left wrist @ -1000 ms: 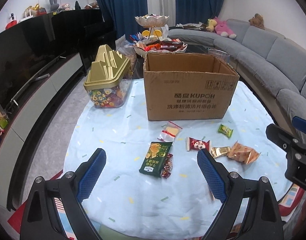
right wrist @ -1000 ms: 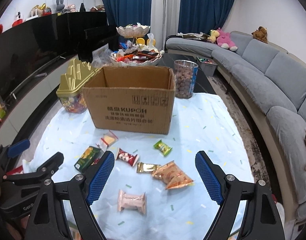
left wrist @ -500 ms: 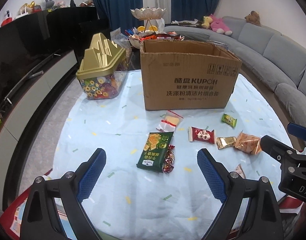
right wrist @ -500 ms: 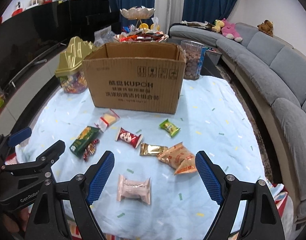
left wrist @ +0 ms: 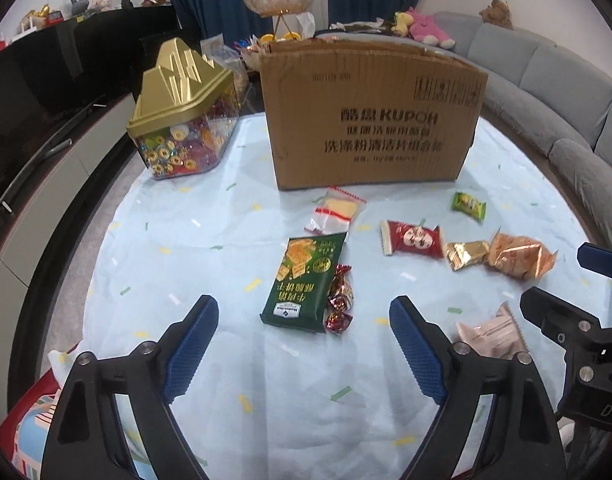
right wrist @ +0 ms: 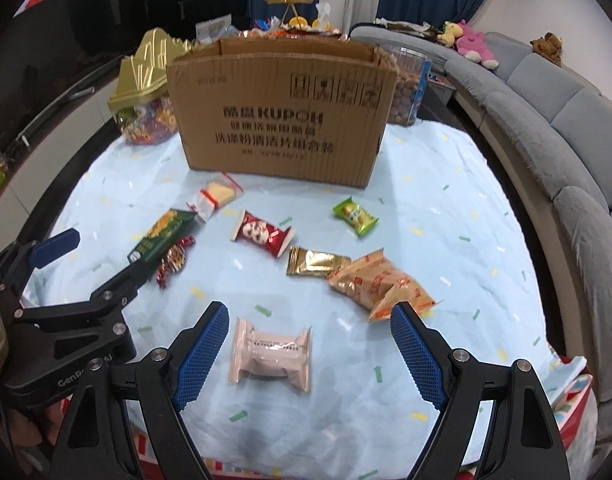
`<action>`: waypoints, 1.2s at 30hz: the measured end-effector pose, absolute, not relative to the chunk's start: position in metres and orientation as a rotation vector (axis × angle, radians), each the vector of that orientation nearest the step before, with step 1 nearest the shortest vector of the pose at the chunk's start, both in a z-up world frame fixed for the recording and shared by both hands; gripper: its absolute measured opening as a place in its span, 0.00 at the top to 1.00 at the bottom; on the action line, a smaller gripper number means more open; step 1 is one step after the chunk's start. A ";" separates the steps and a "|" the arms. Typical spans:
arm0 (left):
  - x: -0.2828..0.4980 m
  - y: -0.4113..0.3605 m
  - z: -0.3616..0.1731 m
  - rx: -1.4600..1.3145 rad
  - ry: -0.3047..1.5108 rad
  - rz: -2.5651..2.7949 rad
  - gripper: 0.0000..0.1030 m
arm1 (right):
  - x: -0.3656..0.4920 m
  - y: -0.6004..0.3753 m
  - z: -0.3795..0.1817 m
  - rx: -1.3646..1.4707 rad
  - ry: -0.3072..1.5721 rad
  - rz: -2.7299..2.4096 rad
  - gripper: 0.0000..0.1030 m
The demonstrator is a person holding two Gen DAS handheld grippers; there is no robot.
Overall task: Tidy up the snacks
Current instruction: 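Grasp green cracker pack with left tool while right tool grasps beige pastry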
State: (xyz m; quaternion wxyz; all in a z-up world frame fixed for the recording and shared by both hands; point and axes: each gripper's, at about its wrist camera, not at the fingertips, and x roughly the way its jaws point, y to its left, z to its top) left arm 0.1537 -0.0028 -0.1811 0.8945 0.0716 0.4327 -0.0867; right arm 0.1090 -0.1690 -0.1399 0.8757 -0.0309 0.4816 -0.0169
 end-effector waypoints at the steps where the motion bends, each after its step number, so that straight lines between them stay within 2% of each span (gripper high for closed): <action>1: 0.155 -0.003 -0.183 0.152 0.901 -0.177 0.15 | 0.109 -0.169 -0.142 -0.063 1.011 -0.036 0.19; 36: 0.206 0.016 -0.235 0.104 1.031 -0.184 0.23 | 0.132 -0.161 -0.199 -0.025 1.180 -0.057 0.19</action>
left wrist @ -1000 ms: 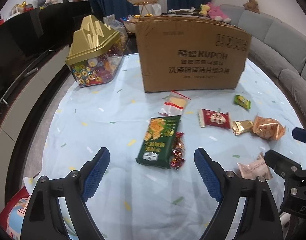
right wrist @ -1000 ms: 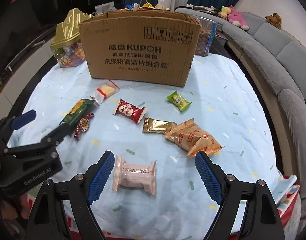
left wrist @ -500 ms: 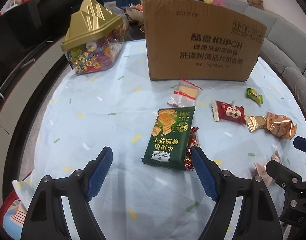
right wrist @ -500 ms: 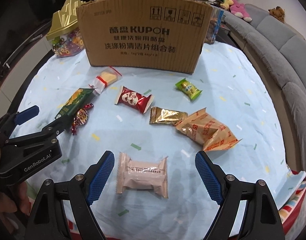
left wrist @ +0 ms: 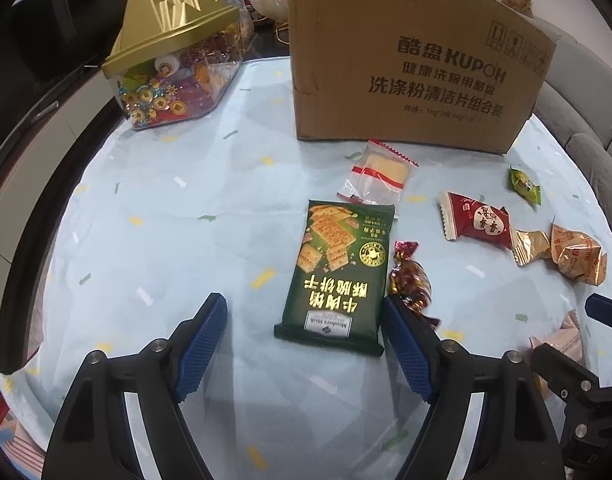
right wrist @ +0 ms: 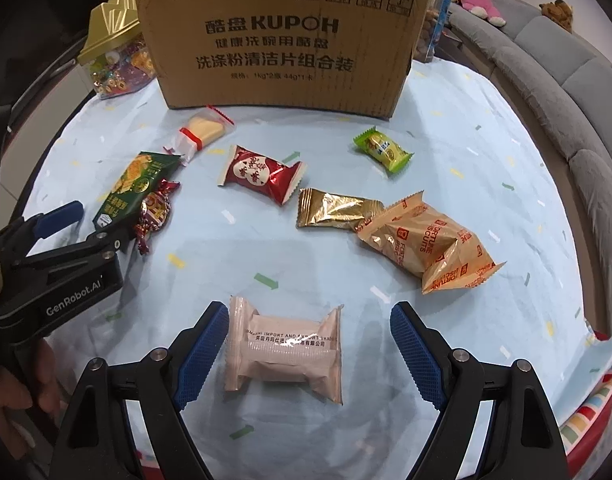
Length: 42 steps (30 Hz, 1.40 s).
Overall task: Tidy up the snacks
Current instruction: 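Grasp green cracker pack with left tool while right tool grasps beige pastry, then lift green cracker pack with left tool while right tool lifts beige pastry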
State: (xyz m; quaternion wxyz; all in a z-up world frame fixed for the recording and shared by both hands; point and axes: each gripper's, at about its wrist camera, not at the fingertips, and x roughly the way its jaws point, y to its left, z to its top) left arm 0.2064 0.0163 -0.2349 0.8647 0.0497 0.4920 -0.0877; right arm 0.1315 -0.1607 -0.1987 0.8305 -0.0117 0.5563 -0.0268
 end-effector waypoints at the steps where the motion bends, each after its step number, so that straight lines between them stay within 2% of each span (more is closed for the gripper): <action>1: 0.208 0.015 -0.235 0.111 1.026 -0.187 0.24 | 0.131 -0.162 -0.199 -0.024 1.182 -0.058 0.19; 10: 0.218 0.012 -0.239 0.097 1.020 -0.214 0.35 | 0.133 -0.167 -0.213 0.026 1.244 -0.051 0.19; 13: 0.216 0.010 -0.239 0.098 1.011 -0.227 0.47 | 0.133 -0.169 -0.216 0.048 1.254 -0.045 0.22; 14: 0.215 0.009 -0.239 0.101 1.008 -0.232 0.54 | 0.132 -0.170 -0.215 0.049 1.251 -0.047 0.23; 17: 0.214 0.006 -0.240 0.114 1.004 -0.234 0.57 | 0.131 -0.171 -0.215 0.046 1.245 -0.050 0.31; 20: 0.213 0.005 -0.240 0.121 1.005 -0.228 0.57 | 0.131 -0.171 -0.213 0.035 1.236 -0.050 0.46; 21: 0.212 0.004 -0.240 0.122 1.005 -0.227 0.57 | 0.130 -0.170 -0.211 0.031 1.232 -0.044 0.54; 28: 0.205 0.004 -0.232 0.131 0.983 -0.211 0.57 | 0.131 -0.174 -0.208 0.047 1.234 -0.032 0.61; 42: 0.186 0.010 -0.204 0.125 0.965 -0.172 0.57 | 0.128 -0.175 -0.182 0.046 1.161 -0.016 0.63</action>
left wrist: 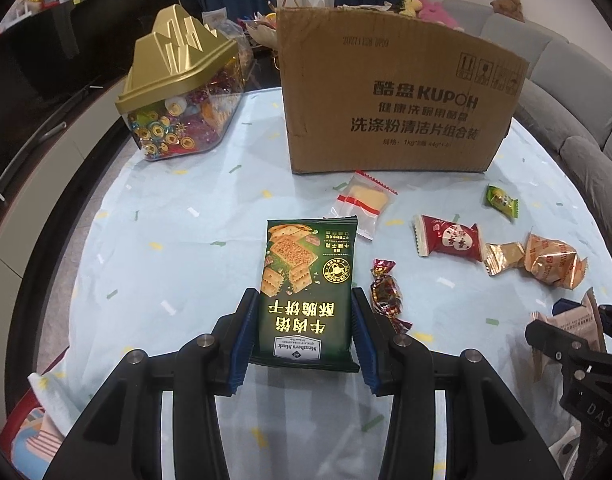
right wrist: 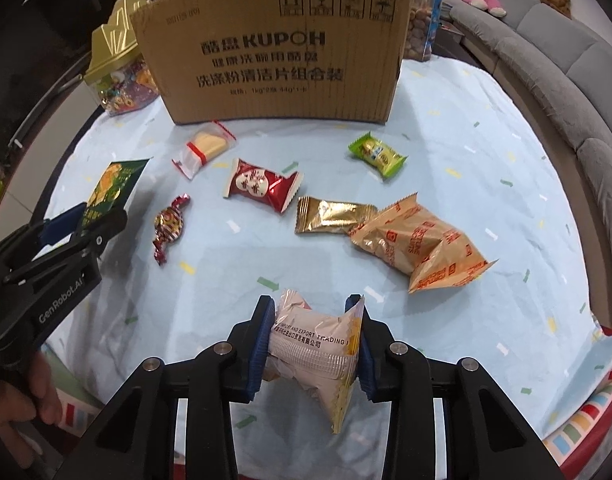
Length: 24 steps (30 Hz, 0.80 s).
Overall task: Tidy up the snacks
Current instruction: 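Lift green cracker pack with left tool while right tool lifts beige pastry, then carry cracker pack in left tool and pastry in right tool over the box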
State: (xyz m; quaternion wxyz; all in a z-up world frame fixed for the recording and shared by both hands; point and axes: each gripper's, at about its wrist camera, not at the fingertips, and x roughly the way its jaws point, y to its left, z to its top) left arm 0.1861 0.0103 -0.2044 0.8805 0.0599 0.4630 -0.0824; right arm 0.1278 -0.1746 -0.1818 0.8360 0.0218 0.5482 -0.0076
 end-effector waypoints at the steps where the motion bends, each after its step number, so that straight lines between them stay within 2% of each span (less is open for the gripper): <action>1: 0.185 0.011 -0.202 0.123 0.964 -0.168 0.57 | 0.129 -0.174 -0.180 0.047 1.155 -0.017 0.63; 24: 0.168 0.004 -0.157 0.109 0.921 -0.139 0.57 | 0.125 -0.181 -0.138 0.021 1.020 -0.017 0.63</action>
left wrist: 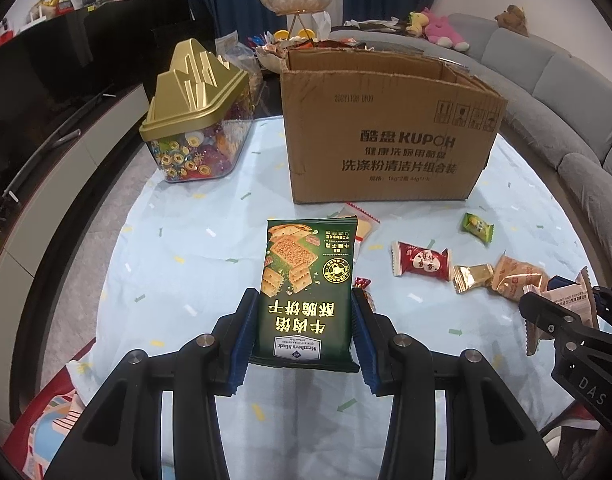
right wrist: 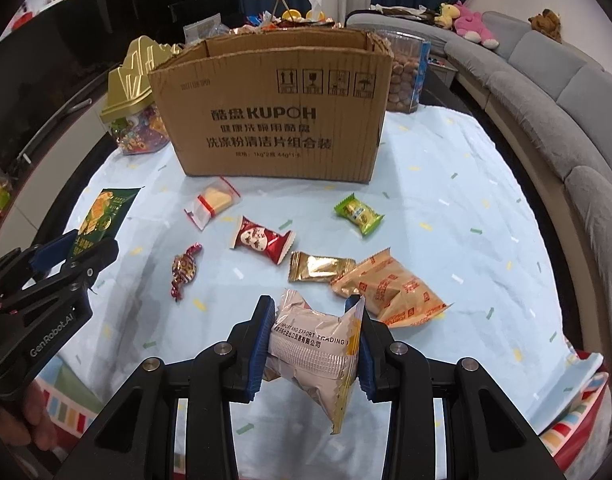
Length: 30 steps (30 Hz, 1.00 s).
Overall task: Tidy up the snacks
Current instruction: 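Carry cracker pack in left tool and pastry in right tool over the box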
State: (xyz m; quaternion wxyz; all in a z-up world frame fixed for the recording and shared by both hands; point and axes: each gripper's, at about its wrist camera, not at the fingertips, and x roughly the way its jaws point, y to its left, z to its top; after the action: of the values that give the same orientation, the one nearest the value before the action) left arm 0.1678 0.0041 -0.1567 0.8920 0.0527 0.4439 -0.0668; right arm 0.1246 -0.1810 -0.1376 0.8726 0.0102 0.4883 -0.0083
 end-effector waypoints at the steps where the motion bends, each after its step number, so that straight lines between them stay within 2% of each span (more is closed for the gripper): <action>1: 0.167 0.004 -0.154 0.113 0.918 -0.138 0.57 | 0.124 -0.181 -0.136 0.019 1.014 -0.018 0.63; 30: 0.169 -0.006 -0.104 0.134 0.815 -0.126 0.57 | 0.129 -0.182 -0.094 -0.029 0.897 -0.019 0.63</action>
State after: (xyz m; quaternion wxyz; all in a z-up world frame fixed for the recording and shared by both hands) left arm 0.1686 -0.0057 -0.1038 0.9140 0.0653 0.3958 -0.0612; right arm 0.1286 -0.1825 -0.0938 0.9010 -0.0140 0.4335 -0.0094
